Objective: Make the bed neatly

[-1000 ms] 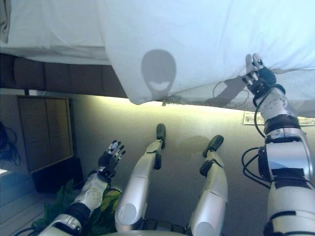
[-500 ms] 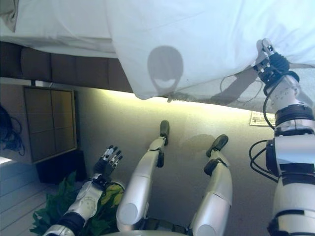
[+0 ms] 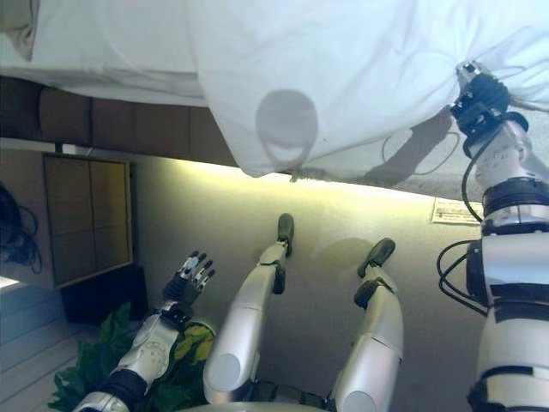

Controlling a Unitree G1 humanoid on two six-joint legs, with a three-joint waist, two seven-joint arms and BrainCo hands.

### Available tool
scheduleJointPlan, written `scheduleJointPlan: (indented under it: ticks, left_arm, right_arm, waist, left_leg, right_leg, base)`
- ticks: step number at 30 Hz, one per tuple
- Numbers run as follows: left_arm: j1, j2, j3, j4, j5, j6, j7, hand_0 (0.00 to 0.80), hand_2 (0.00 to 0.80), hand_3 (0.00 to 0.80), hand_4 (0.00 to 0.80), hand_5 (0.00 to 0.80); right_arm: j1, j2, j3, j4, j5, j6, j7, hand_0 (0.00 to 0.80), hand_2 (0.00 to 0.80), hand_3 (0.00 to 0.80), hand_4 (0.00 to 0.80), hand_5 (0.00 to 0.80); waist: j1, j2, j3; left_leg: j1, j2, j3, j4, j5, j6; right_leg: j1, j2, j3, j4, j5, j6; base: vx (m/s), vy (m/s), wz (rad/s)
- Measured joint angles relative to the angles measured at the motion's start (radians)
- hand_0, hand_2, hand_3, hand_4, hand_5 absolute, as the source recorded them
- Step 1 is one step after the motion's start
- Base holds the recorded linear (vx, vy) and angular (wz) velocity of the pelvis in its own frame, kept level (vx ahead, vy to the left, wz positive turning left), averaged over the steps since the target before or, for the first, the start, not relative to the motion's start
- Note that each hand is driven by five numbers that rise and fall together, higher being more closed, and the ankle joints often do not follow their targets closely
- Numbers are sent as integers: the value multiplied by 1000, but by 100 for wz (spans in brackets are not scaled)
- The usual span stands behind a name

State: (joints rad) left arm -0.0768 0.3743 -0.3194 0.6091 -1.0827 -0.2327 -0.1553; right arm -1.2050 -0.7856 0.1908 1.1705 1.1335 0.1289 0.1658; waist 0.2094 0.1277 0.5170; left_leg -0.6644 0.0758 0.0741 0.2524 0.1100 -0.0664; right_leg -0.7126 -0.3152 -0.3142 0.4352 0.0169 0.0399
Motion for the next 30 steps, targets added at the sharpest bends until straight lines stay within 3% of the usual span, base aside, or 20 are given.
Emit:
scheduleJointPlan:
  ticks: [14,21,26,30]
  left_arm:
    - [-12,9,-9,-1,78,6,-3,0,0,0,0,0]
    - [-110,48,-79,-49,97,34,11,0,0,0,0,0]
    - [-209,20,-95,-69,96,108,58,0,0,0,0,0]
    - [-257,0,-116,-58,65,235,56,0,0,0,0,0]
  right_arm:
    - [49,45,-6,-29,47,36,22,800,800,800,800,800]
    - [79,132,-5,-77,83,61,22,800,800,800,800,800]
    - [82,194,11,-83,114,70,21,800,800,800,800,800]
    - [83,245,28,-99,117,73,9,800,800,800,800,800]
  waist:
    - [-5,-4,2]
    - [-29,-19,0]
    - [-36,-29,-3]
    - [-49,-58,-14]
  left_leg:
    - [200,20,11,-88,11,-2]
    - [338,38,21,-150,13,-13]
    - [398,48,24,-170,13,-19]
    - [441,61,27,-179,5,-30]
  right_leg:
    - [213,41,-22,-119,28,9]
    - [364,77,-33,-217,51,19]
    - [435,98,-40,-268,66,15]
    - [487,116,-47,-297,68,13]
  base:
    - [14,-3,-4]
    - [49,8,-6]
    - [52,13,-3]
    - [64,22,-2]
